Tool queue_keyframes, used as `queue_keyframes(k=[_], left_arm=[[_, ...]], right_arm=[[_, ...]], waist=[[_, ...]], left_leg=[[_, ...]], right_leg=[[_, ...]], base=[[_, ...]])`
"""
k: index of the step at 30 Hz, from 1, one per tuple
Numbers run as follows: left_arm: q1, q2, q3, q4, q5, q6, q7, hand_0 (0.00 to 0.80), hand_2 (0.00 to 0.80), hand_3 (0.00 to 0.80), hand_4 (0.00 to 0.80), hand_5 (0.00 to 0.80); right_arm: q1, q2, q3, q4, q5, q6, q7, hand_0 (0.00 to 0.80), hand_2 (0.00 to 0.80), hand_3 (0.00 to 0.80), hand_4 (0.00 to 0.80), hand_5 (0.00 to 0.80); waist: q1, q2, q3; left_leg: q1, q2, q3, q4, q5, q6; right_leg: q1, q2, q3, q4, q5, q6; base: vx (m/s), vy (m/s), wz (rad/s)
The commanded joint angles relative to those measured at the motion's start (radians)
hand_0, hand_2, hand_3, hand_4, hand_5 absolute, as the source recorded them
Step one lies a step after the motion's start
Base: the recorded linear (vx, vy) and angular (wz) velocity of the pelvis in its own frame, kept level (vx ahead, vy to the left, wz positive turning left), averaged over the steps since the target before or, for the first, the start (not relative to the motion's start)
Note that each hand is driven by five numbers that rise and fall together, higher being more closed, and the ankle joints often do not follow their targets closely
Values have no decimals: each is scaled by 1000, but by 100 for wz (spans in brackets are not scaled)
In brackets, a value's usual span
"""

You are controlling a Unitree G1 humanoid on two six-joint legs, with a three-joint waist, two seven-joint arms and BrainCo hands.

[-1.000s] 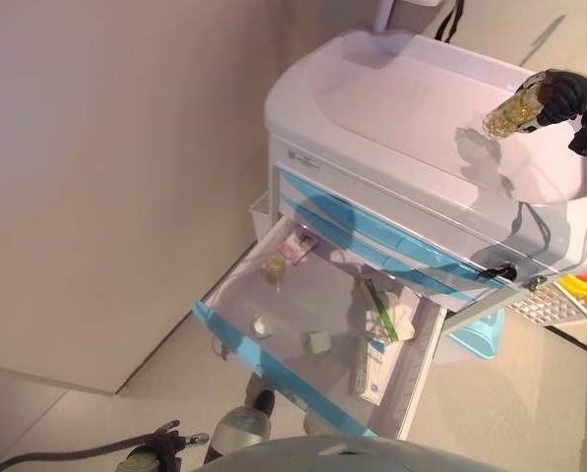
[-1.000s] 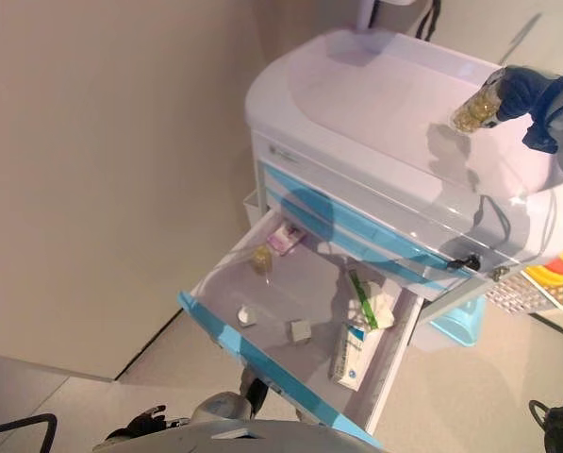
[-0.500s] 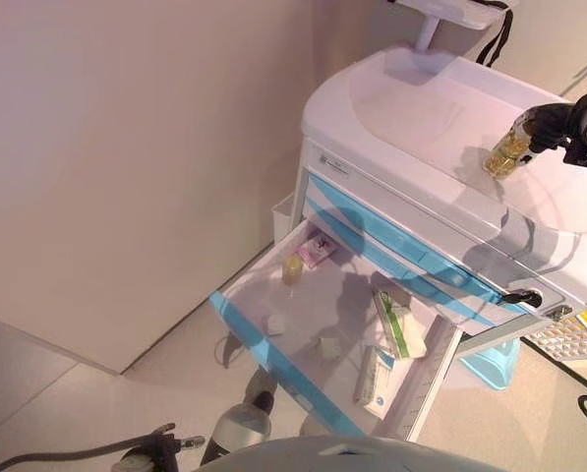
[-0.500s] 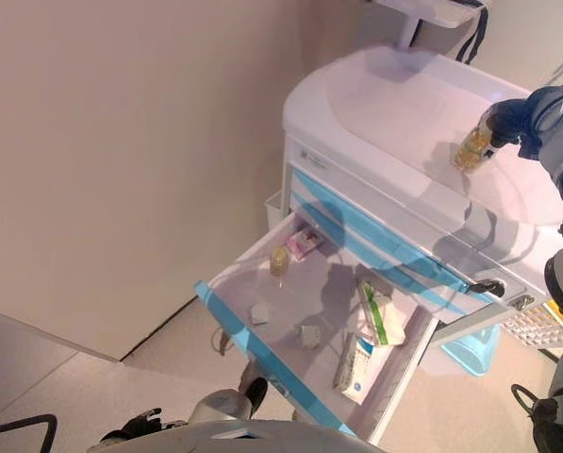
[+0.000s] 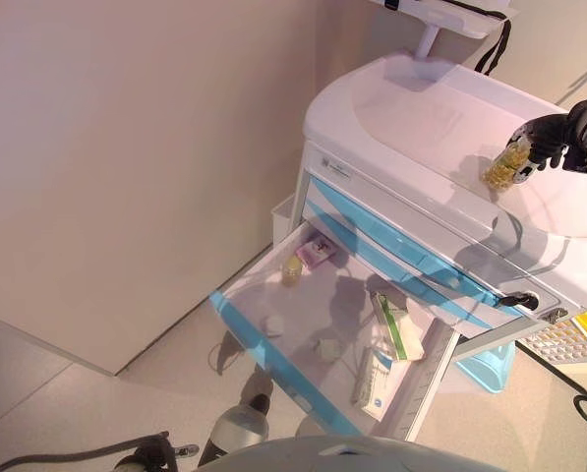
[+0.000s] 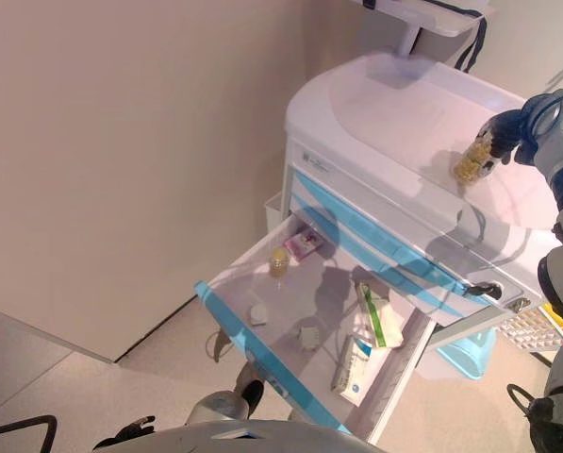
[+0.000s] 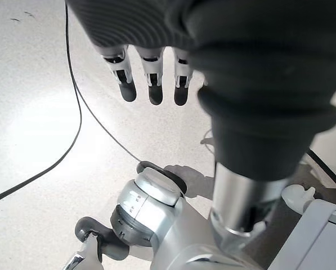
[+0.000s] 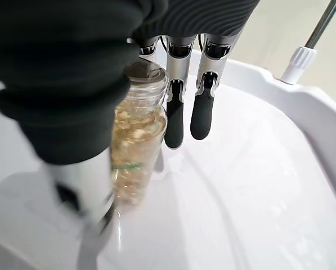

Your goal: Open the drawer and pick up the medicine

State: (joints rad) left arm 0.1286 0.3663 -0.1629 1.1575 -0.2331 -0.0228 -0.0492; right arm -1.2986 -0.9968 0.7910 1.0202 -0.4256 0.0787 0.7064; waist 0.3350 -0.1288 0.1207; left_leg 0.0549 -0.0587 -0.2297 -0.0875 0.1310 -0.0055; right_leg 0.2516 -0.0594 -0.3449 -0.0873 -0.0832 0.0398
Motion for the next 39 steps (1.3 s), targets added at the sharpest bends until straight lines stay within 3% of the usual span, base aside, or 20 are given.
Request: queue_keyframes(k=[1, 15, 25, 30, 39], left_arm=[[13, 37, -46, 11, 24, -16, 4, 0, 0, 0, 0, 0], [12, 43, -60, 14, 42, -6, 0, 0, 0, 0, 0, 0], [-8, 50, -71, 3, 85, 17, -17, 0, 0, 0, 0, 0], [-21, 53, -68, -2, 111, 23, -32, 0, 0, 0, 0, 0], [-41, 62, -75, 7, 133, 17, -57, 0, 0, 0, 0, 0]], right_arm=[[-56, -18, 73, 27, -37, -2, -11, 0, 0, 0, 0, 0], [-127, -49, 103, 30, 33, 7, -147, 0, 0, 0, 0, 0], [-115, -139, 32, -140, 387, 46, -219, 0, 0, 0, 0, 0], [13, -228, -133, -260, 608, 62, -288, 0, 0, 0, 0, 0], [463, -342, -580, -265, 709, 30, -375, 0, 0, 0, 0, 0]], waist=[[31, -21, -23], [12, -24, -23], [-78, -13, -20], [-147, 1, -26], [-257, 23, -36]], left_leg=[[61, -16, 21, 1, -127, 13], [64, -10, 45, 3, -133, 14], [73, 3, 128, 11, -151, 22], [73, 8, 181, 12, -162, 22], [72, 23, 277, 9, -182, 17]], right_leg=[[-110, -73, 40, 67, 96, 57], [-119, -75, 61, 71, 99, 63], [-145, -74, 137, 92, 107, 75], [-158, -65, 185, 79, 115, 76], [-186, -43, 250, 47, 129, 76]], base=[[0, 0, 0], [-2, -5, 0], [-52, -41, -18], [-68, -46, -30], [-74, -58, -33]])
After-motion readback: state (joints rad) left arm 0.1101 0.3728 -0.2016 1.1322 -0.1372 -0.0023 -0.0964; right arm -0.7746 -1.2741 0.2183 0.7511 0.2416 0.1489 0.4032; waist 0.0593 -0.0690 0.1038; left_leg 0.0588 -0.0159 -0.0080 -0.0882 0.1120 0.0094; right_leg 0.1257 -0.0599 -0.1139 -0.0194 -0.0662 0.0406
